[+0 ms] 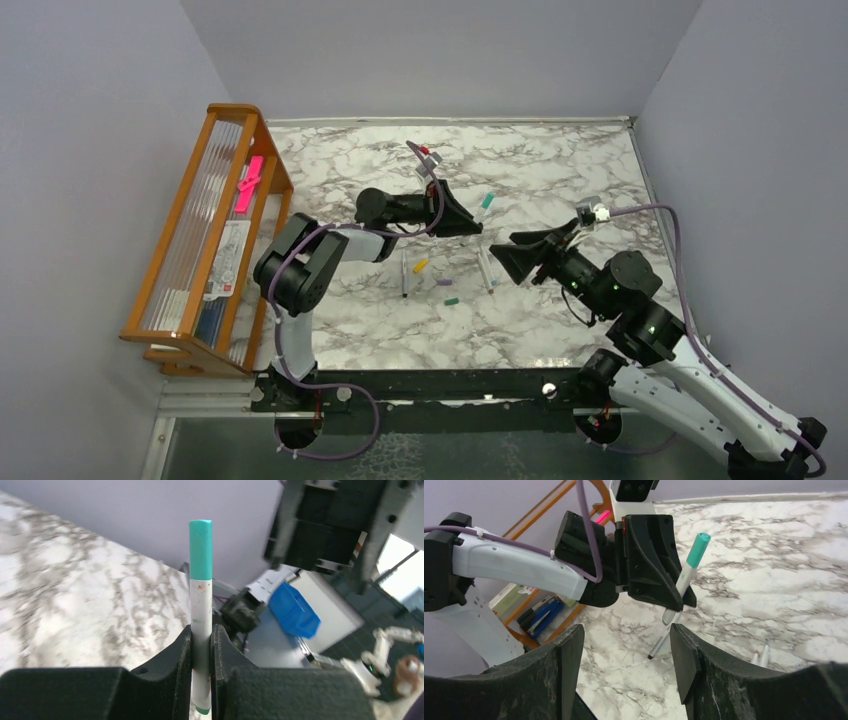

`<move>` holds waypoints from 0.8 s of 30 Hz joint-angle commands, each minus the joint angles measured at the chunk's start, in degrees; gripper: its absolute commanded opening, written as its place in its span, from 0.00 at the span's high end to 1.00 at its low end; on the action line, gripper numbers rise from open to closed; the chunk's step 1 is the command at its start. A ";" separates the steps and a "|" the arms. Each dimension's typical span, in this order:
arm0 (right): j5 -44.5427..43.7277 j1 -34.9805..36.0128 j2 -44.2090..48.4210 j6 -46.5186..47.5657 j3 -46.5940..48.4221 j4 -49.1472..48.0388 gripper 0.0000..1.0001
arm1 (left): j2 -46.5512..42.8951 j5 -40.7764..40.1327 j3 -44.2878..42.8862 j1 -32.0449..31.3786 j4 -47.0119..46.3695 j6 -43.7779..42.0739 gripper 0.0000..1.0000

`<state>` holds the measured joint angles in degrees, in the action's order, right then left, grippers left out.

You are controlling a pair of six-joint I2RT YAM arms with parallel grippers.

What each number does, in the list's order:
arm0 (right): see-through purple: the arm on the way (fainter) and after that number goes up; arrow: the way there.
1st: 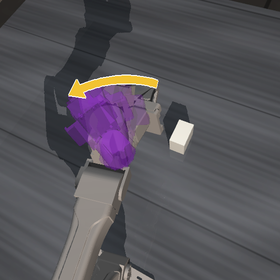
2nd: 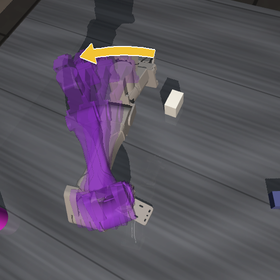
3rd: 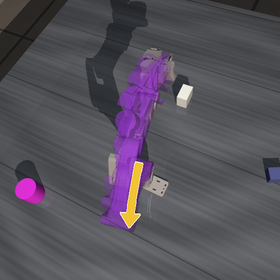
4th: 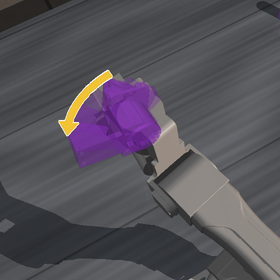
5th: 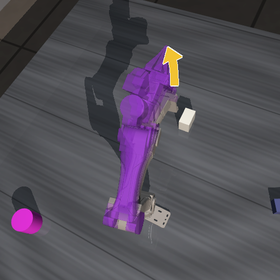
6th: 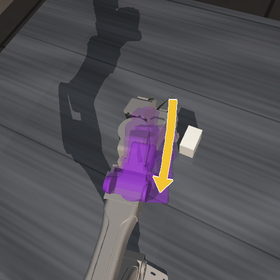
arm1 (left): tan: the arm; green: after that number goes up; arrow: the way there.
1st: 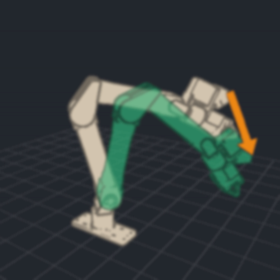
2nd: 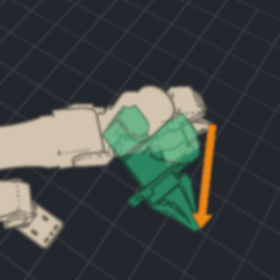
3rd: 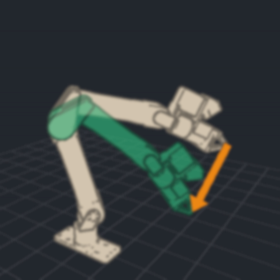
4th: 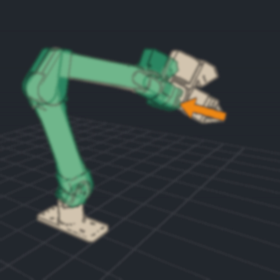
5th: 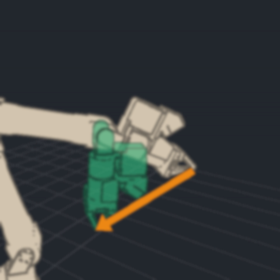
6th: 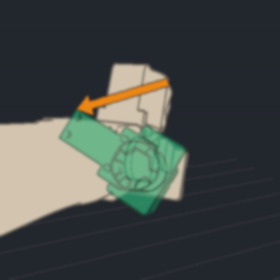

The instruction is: Insert the pens into the pen caps

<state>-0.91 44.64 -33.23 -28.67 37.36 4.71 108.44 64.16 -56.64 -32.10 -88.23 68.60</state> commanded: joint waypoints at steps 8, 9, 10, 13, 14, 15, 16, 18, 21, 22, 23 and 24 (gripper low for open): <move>-6.11 0.20 3.37 -1.24 -1.70 11.57 0.36 | -1.90 -33.76 4.79 4.95 31.65 -28.88 1.00; -6.17 0.26 3.37 -1.14 -1.84 11.74 0.36 | -2.86 -36.64 3.64 4.87 37.48 -31.44 1.00; -6.27 0.27 3.24 -1.05 -1.90 11.85 0.36 | -3.83 -39.98 2.21 4.56 44.34 -34.64 1.00; -6.12 0.23 2.08 -0.94 -2.08 11.91 0.36 | -5.27 -52.94 -3.30 2.84 62.05 -43.49 1.00; -5.95 0.26 1.54 -1.06 -2.16 11.90 0.36 | -5.57 -56.50 -4.60 2.32 65.62 -44.75 1.00; -5.76 0.27 1.10 -1.20 -2.19 11.75 0.36 | -5.85 -59.40 -5.34 1.79 68.10 -46.25 1.00; -5.51 0.23 0.66 -1.29 -2.48 11.51 0.36 | -6.06 -63.61 -6.43 1.13 70.88 -47.71 1.00; -5.23 0.24 0.25 -1.53 -3.32 10.28 0.36 | -5.56 -71.23 -9.29 -0.64 76.74 -51.31 1.00; -4.93 0.27 -0.28 -1.87 -4.26 8.79 0.36 | -2.71 -77.14 -14.31 -1.78 84.04 -53.78 1.00; -4.72 0.25 -0.52 -1.91 -4.38 8.46 0.36 | -1.58 -77.95 -15.61 -1.81 85.97 -53.90 1.00; -4.59 0.26 -0.79 -1.99 -4.59 8.13 0.36 | -0.49 -78.90 -16.81 -1.83 87.40 -53.84 1.00; -4.34 0.22 -1.05 -2.08 -4.65 7.86 0.36 | 0.62 -79.63 -17.60 -1.83 88.32 -53.79 1.00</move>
<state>-5.50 44.64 -33.65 -29.98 33.21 15.16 104.81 -3.64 -69.12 -33.56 -13.28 19.77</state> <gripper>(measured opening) 0.639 0.151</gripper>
